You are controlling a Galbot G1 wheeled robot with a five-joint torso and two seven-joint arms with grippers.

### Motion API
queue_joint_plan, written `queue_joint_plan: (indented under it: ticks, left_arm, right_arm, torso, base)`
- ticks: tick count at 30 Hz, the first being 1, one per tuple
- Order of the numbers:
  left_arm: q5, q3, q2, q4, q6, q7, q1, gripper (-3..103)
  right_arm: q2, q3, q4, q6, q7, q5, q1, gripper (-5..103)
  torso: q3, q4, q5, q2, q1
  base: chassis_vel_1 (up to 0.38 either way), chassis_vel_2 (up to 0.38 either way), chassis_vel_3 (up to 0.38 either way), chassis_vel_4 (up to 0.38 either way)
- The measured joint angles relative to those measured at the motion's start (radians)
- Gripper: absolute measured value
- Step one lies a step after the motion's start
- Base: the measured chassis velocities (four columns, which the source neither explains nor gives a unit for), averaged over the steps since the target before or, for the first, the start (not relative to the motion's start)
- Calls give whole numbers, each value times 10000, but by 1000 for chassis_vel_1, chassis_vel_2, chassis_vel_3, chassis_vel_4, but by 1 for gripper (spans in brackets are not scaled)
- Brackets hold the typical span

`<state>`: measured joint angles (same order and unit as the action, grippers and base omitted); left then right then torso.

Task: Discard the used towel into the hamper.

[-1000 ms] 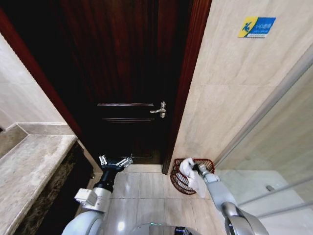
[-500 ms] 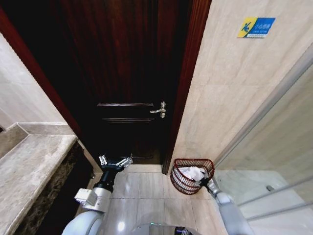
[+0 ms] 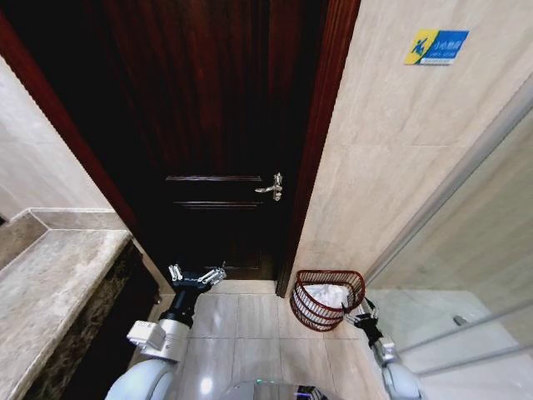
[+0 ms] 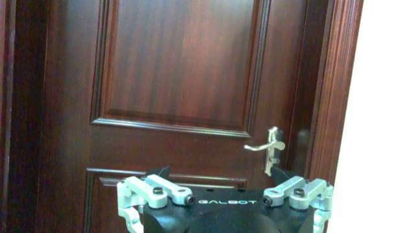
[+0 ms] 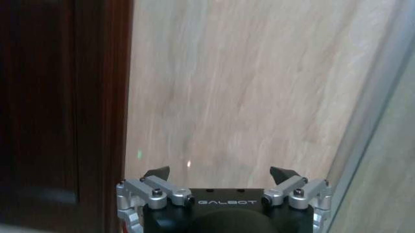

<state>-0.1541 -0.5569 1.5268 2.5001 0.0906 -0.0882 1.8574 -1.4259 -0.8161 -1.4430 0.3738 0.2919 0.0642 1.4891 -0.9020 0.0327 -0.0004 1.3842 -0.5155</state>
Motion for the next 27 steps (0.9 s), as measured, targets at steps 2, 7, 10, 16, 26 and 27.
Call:
queue_joint_plan:
  ticks: [2, 7, 10, 16, 26, 27]
  left_arm:
    - [0, 0, 0, 0, 0, 0, 0, 100]
    - [0, 0, 0, 0, 0, 0, 0, 100]
    - [0, -1, 1, 0, 0, 0, 0, 100]
    - [0, 0, -1, 0, 0, 0, 0, 100]
    - [0, 0, 0, 0, 0, 0, 0, 100]
    - [0, 0, 0, 0, 0, 0, 0, 100]
  right_arm:
    - [-140, 4, -380, -87, -67, 195, 210, 100]
    - [-726, -43, -2230, -269, -225, 807, 1362, 100]
    - [-1031, -72, -3250, -517, -592, 1063, 2124, 100]
    - [-1518, -236, -5283, -618, -865, 1423, 3554, 100]
    - [-1820, -488, -7921, -741, -1212, 2085, 4674, 100]
    - [-1820, -480, -8260, -808, -1309, 2250, 4700, 100]
  torso:
    - [0, 0, 3, 0, 0]
    - [0, 2, 4, 0, -1]
    - [0, 0, 3, 0, -1]
    - [0, -1, 3, 0, -1]
    - [-1, 0, 3, 0, -1]
    - [-1, 0, 5, 0, -1]
  base:
    - [0, 0, 0, 0]
    - [0, 0, 0, 0]
    - [0, 0, 0, 0]
    - [0, 0, 0, 0]
    - [0, 0, 0, 0]
    - [0, 0, 0, 0]
